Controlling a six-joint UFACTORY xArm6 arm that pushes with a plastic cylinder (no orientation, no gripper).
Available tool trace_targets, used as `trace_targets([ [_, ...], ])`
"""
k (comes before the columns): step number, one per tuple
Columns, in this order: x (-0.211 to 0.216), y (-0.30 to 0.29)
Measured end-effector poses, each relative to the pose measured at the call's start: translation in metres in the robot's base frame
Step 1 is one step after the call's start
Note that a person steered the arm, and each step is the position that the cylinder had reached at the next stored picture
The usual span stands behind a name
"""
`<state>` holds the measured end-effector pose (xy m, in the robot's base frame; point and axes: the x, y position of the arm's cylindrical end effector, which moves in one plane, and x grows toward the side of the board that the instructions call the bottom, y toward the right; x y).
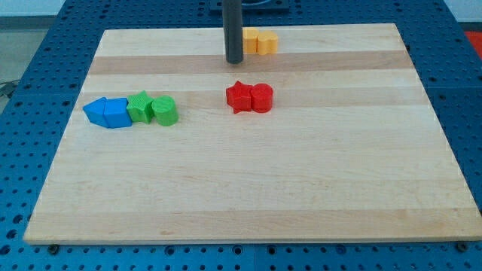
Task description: Separate the yellow blocks
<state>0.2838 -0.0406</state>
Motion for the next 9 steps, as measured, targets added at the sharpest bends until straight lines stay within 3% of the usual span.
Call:
trace_targets([
  [1, -0.03, -0.03],
  [2, -0.089, -0.024],
  [3, -0.091, -0.008],
  [5, -0.072, 0.033],
  [6, -0.039, 0.06],
  [9, 0.003, 0.089],
])
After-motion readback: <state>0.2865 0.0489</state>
